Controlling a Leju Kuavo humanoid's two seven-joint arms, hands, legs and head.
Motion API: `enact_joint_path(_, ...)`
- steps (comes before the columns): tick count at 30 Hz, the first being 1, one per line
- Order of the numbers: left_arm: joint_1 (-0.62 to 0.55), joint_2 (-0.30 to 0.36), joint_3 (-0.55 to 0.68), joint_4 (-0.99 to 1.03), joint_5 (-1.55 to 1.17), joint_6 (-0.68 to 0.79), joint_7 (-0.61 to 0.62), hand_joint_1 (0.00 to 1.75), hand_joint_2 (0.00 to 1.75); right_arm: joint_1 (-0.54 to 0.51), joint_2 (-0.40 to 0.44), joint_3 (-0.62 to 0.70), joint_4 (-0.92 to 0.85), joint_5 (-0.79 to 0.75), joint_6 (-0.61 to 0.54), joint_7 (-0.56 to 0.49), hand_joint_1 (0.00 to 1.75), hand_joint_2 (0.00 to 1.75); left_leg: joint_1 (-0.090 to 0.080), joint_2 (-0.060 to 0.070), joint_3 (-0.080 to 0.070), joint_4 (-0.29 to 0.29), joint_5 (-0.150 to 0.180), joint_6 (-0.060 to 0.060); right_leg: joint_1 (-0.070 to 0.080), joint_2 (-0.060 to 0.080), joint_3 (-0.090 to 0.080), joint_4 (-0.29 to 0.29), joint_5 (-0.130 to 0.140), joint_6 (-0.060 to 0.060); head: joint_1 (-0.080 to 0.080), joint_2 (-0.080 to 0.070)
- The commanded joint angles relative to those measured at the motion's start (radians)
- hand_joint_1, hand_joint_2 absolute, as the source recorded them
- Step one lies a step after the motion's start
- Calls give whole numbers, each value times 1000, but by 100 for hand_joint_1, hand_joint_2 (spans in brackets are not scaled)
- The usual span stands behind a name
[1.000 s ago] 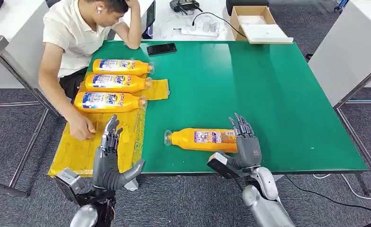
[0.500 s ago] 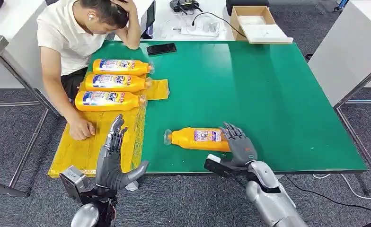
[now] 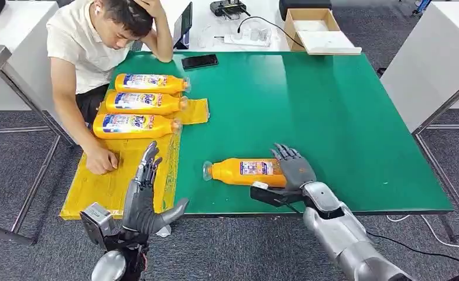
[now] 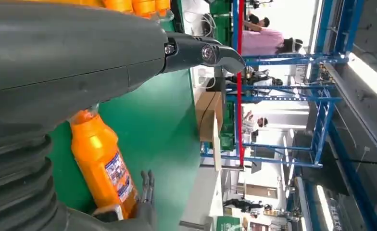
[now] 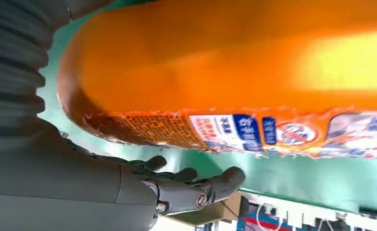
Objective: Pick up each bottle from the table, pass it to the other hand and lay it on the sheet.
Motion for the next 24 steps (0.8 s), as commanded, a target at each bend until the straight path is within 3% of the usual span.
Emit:
enact_joint_path(1, -35, 3, -12, 64, -1, 2, 5, 0, 175, -61, 21, 73, 150, -14, 34, -1, 0, 175, 1, 0, 2, -1, 0, -1, 1, -1, 3, -1, 0, -1, 0, 0)
enact_joint_path(6, -57, 9, -24, 85, 1, 0, 2, 0, 175, -78, 23, 70, 212, -82, 121, -60, 0, 175, 1, 0, 4, -1, 0, -1, 1, -2, 4, -1, -1, -1, 0, 0)
enact_joint_path(11, -61, 8, -25, 88, 2, -1, 2, 0, 175, -78, 17, 68, 218, -87, 121, -67, 0, 175, 1, -1, 6, -2, 0, -2, 1, -3, 6, -2, -1, -2, 0, 0)
enact_joint_path(12, -65, 11, -29, 93, 4, -3, -1, 0, 175, -87, 17, 81, 236, -88, 133, -74, 7, 175, 1, -1, 6, -2, 0, -2, 1, -3, 6, -2, -1, -2, 1, 0)
enact_joint_path(13, -67, 12, -30, 95, 6, -3, -1, 0, 175, -87, 17, 79, 241, -100, 143, -83, 72, 175, 1, -1, 6, -1, 0, -1, 1, -2, 6, -1, -1, -1, 0, 0)
enact_joint_path(14, -74, 14, -34, 102, 10, -5, -3, 0, 175, -92, 15, 88, 262, -110, 156, -87, 152, 175, 1, -1, 7, -2, 0, -2, 1, -3, 7, -2, -1, -2, 0, 0)
enact_joint_path(15, -78, 14, -37, 108, 14, -7, -3, 0, 175, -95, 12, 95, 275, -115, 163, -90, 171, 175, 1, -1, 7, -2, 0, -1, 1, -3, 7, -2, -1, -1, 0, 0)
enact_joint_path(24, -136, 15, -53, 179, 47, -36, 9, 0, 175, -100, 1, 143, 377, -161, 244, -114, 175, 175, 1, -2, 12, -2, 1, -1, 1, -5, 11, -3, -1, -2, 0, 0)
